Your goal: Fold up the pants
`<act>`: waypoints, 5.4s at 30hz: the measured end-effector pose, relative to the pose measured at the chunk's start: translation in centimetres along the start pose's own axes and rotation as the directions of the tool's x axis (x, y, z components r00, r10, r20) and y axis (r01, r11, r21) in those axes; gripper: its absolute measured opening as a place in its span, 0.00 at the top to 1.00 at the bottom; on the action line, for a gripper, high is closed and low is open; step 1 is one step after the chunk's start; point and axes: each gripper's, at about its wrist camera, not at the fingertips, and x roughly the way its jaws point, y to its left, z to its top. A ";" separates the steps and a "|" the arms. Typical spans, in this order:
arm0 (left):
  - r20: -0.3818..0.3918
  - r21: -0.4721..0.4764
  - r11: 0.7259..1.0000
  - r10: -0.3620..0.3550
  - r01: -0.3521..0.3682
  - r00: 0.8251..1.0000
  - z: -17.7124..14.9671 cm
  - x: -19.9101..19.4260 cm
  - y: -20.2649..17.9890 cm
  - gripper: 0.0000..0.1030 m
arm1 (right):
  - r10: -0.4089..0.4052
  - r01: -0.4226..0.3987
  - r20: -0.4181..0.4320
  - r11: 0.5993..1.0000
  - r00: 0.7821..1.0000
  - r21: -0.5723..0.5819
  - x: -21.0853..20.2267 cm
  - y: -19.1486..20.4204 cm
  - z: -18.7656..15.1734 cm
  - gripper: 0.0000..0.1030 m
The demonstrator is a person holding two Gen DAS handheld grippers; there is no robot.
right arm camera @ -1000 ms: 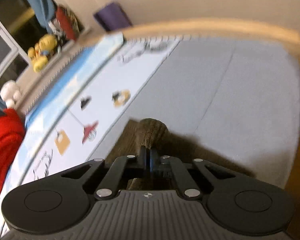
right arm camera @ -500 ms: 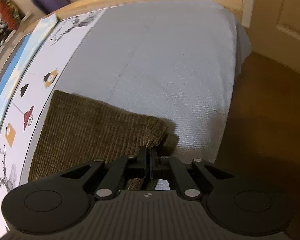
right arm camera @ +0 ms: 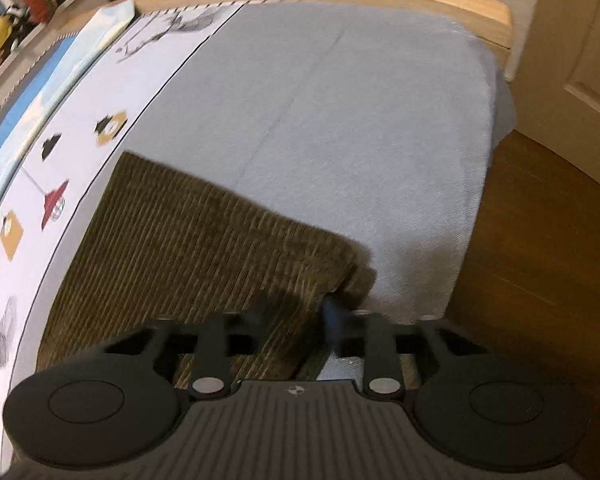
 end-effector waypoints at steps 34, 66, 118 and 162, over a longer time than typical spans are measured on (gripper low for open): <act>0.050 0.289 0.953 0.080 -0.091 0.996 -1.1 0.9 -4.9 0.77 | -0.029 0.014 -0.046 0.955 0.998 -0.297 1.2 3.5 -1.5 0.64; 0.032 0.365 0.909 0.206 -0.204 0.978 0.4 5.1 -8.7 0.68 | 0.069 -0.051 0.134 0.989 0.989 -0.138 7.4 16.6 1.9 0.59; -0.027 0.407 0.893 0.221 -0.192 0.975 0.1 5.9 -8.9 0.65 | 0.509 -0.659 -0.566 0.003 0.648 -0.752 -1.8 46.5 -33.9 0.92; 0.245 0.538 0.843 -0.147 -0.008 0.958 -10.1 -2.8 -22.8 0.43 | 0.319 -0.234 0.174 0.894 0.932 -0.383 -7.5 3.5 -3.8 0.73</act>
